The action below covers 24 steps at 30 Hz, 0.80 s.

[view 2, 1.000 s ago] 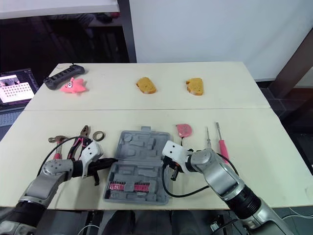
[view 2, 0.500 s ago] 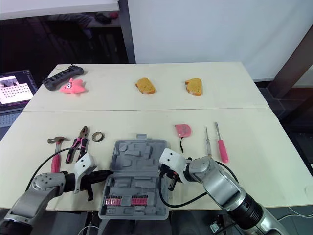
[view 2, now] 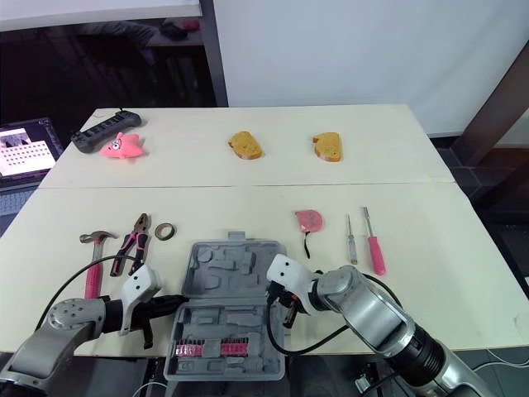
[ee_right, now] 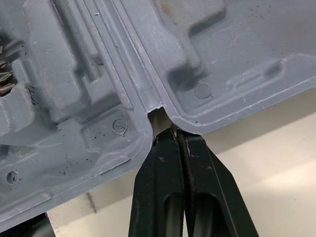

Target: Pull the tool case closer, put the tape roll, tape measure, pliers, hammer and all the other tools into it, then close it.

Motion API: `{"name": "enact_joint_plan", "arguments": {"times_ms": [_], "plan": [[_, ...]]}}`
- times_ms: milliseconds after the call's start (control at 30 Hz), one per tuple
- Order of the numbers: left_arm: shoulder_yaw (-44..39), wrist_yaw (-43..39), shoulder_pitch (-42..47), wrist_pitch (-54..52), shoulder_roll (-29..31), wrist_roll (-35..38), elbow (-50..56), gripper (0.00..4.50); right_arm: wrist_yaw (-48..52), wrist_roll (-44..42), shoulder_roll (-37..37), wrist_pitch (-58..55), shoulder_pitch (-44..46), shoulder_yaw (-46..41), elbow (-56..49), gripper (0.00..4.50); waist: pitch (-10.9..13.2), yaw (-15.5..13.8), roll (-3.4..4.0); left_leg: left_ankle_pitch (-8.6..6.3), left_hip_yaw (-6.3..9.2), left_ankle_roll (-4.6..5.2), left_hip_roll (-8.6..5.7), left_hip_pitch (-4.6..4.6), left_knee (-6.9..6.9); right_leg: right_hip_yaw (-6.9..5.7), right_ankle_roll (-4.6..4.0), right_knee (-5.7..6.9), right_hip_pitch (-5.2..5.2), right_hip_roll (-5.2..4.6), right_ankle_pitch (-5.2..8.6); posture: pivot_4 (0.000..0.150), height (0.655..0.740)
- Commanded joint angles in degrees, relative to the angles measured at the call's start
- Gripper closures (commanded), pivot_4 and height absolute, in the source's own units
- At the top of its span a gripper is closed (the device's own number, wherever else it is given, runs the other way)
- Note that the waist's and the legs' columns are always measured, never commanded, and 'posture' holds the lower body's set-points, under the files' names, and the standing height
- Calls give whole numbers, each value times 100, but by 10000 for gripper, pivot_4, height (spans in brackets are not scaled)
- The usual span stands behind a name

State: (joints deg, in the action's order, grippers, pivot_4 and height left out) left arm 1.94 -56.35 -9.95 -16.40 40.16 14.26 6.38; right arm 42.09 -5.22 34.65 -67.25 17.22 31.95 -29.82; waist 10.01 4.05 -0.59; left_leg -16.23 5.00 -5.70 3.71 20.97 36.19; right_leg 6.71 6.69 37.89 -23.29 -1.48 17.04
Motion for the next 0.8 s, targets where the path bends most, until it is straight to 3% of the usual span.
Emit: {"name": "enact_joint_plan", "arguments": {"times_ms": [33,500,800], "plan": [[208,-72,-202,-136,82,-113,-155,44892,-18,-177,-10,-87,-28,173,-105,44155,0,0,0,0,0,0,0,0,0,0,0,0,0,0,0,1500,7400],[222,-97,-120,-147,107,-146,-224,44892,-217,-267,101,-166,-18,169,-57,44155,0,-1,0,0,0,0,0,-1,-3,0,-2,-5,0,0,3,1500,7400],[-261,-66,-263,-42,468,-105,-332,44892,-324,-483,552,267,-556,-846,-259,44155,2,0,-3,0,-1,0,1,16,-5,1,0,-22,-8,-2,4,1500,7400]]}}
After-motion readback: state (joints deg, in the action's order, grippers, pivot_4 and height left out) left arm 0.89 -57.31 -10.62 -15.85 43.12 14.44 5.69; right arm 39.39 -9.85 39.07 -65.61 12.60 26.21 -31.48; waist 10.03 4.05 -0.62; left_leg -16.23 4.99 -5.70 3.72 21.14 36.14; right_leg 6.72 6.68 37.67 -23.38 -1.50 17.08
